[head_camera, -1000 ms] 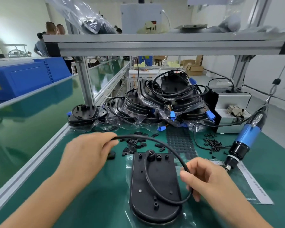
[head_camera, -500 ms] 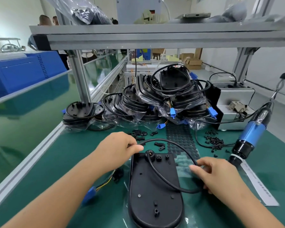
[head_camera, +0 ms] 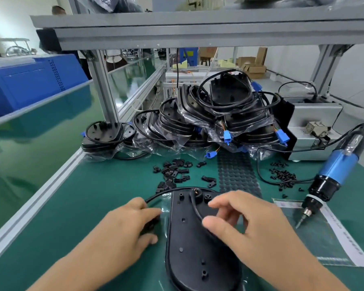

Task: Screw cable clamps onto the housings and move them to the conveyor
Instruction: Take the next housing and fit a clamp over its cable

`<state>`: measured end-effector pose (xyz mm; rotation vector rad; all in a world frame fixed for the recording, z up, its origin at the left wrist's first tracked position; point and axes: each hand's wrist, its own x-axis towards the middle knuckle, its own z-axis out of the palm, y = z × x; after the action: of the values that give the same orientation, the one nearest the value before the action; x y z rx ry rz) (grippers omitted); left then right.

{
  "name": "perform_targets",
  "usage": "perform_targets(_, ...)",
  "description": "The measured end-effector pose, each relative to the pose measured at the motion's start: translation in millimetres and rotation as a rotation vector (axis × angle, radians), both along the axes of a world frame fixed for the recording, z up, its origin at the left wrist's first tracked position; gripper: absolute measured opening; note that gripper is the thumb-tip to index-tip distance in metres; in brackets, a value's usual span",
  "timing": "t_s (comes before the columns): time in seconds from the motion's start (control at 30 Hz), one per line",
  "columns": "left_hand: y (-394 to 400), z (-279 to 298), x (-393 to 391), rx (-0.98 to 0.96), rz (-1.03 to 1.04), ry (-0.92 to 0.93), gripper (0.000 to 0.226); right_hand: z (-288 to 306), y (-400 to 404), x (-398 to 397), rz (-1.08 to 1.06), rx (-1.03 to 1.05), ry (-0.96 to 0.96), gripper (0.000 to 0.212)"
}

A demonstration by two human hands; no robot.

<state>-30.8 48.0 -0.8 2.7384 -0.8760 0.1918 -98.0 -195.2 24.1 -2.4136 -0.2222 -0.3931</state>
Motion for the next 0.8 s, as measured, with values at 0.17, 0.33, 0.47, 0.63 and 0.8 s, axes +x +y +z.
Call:
perform_targets(0.17,0,-13,14,-0.057,0.052,0.099,0.033,-2,24,7,-0.045,-0.139,0.026,0.04)
perform_targets(0.33,6,-12,23,-0.134,0.076,0.173,0.038,17,14,16,-0.094,-0.257,-0.044,0.016)
perform_targets(0.47,5,-12,34,-0.157,0.105,0.171,0.043,22,1,31,-0.091,-0.307,-0.004,0.016)
perform_targets(0.63,1,-14,41,-0.167,0.093,0.112,0.036,14,-9,37,-0.01,-0.167,0.133,0.018)
perform_targets(0.8,-3,-14,45,-0.236,0.163,0.125,0.032,10,-9,37,0.024,-0.129,0.114,0.022)
